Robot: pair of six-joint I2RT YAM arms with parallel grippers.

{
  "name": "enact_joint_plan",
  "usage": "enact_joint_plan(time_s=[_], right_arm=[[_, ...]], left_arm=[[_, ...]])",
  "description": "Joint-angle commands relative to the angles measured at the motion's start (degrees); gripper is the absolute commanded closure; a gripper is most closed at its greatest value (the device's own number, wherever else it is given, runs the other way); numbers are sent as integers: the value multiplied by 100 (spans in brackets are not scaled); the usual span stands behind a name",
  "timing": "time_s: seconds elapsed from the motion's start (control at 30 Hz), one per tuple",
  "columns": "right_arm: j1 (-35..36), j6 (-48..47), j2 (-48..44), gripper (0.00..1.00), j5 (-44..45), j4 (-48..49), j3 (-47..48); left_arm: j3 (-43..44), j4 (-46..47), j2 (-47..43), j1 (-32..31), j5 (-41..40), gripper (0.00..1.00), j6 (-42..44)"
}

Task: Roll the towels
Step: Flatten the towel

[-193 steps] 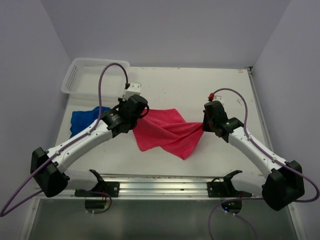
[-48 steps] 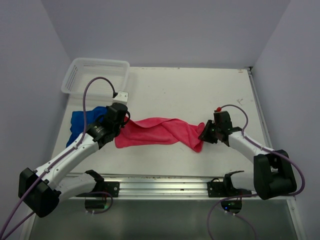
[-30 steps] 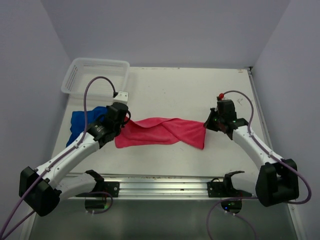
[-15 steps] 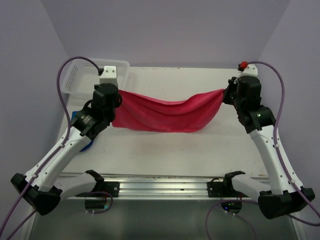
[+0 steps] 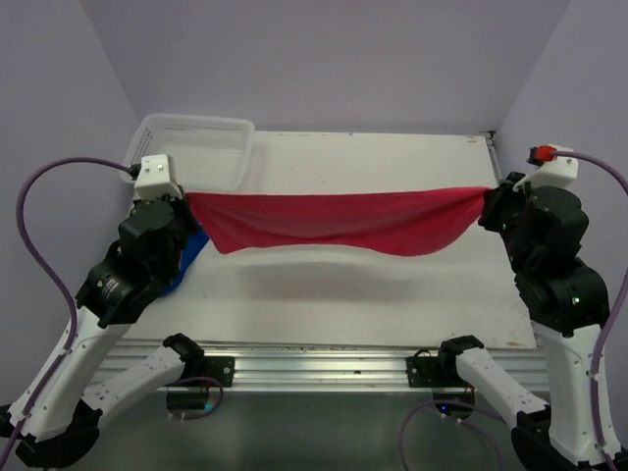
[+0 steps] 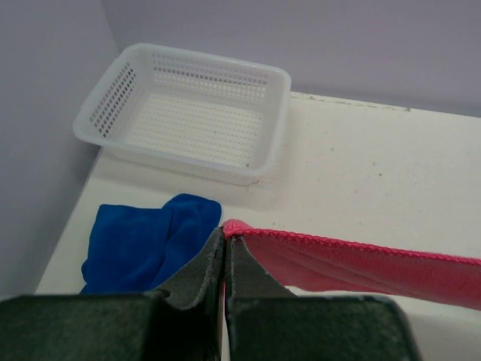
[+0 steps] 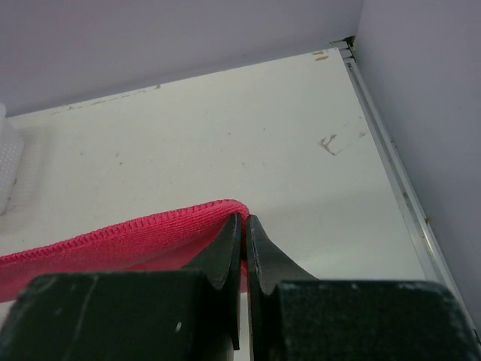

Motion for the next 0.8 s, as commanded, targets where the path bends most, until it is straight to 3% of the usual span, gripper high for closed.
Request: enact_joint_plan(time_s=[0.0, 0.17, 0.3, 0.4, 0.57, 0.77], right_arm=[[-10, -58, -302, 100, -5, -840, 498], [-10, 171, -925, 100, -93, -1297, 350], [-10, 416, -1111, 100, -339, -1229, -429], [-19, 619, -998, 100, -164, -991, -1099], [-10, 742, -339, 100, 213, -1, -1925], [-89, 541, 1014, 100, 618, 1414, -2269]], left_arm=[[-40, -534, -274, 38, 394, 100, -525], [-390, -815, -872, 47, 851, 100, -982], [-716, -869, -934, 38, 1263, 100, -1193], [-1085, -843, -820, 38, 1047, 100, -1501], [-1708, -265, -250, 38, 563, 100, -1940], [-1456, 632, 1296, 82, -211, 100, -1775]])
